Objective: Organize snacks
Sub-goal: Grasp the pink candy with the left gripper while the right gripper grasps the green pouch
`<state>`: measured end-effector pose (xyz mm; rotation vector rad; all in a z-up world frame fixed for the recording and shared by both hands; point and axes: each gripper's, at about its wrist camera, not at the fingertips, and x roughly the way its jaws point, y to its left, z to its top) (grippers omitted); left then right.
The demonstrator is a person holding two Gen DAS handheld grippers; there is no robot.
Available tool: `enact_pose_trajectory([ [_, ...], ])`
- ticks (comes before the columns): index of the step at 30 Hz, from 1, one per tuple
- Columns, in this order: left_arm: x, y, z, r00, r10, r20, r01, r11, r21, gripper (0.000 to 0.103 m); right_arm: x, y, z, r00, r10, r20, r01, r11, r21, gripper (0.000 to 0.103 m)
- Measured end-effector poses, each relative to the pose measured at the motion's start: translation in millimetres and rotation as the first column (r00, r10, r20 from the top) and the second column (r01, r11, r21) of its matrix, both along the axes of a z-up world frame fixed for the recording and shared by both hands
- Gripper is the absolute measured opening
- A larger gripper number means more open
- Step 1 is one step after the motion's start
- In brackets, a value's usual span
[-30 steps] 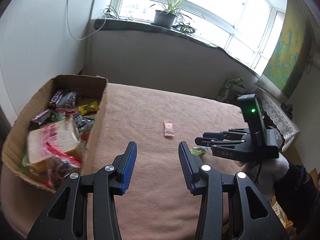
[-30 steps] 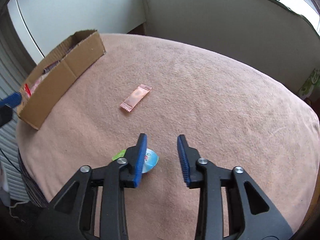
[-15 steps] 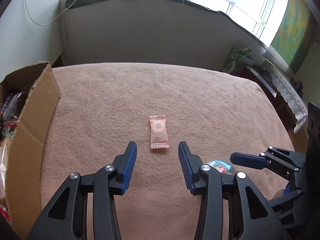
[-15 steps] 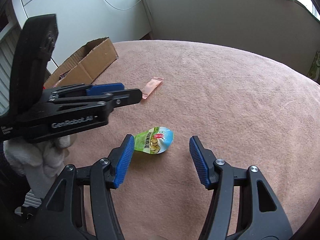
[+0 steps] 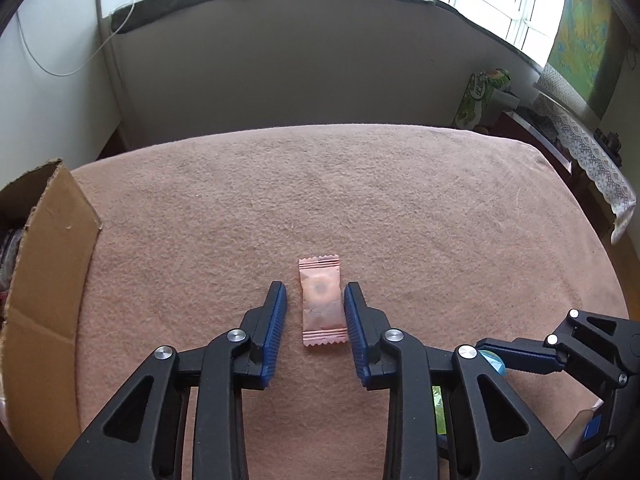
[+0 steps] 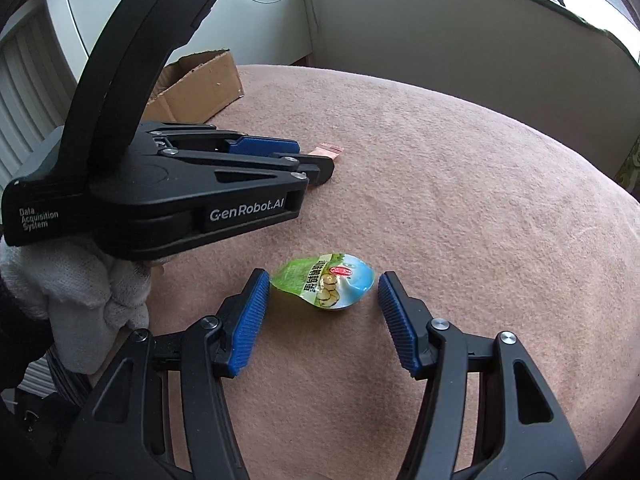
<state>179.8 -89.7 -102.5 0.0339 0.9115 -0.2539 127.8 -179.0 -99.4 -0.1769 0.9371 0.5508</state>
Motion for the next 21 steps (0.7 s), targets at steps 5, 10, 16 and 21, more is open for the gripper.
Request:
enact_pose_trajectory([
  [5,-0.1,9.2,0.5,1.000,0.001,-0.002,-0.001,1.000,-0.016,0.018,-0.1,3.7,-0.2,1.000,-0.001,0.022,0.002,0.999,-0.035,0.053],
  [10,-6.0,13.2,2.1,1.000,0.009,-0.001,-0.009,1.000,-0.020,0.018,-2.3,-5.1,0.0,0.999,-0.024,0.024,0.024,1.000,-0.020,0.045],
  [16,-14.3,20.8,5.4,1.000,0.022,-0.005,-0.023,0.999,-0.043,0.018,-1.8,-10.6,-1.3,0.999,-0.051,0.013,0.051,0.999,0.013,0.040],
  [21,-27.5,30.2,9.2,1.000,0.030,0.001,-0.030,0.998,-0.062,0.018,-4.6,-16.9,-0.7,0.998,-0.069,-0.001,0.069,0.997,0.043,0.037],
])
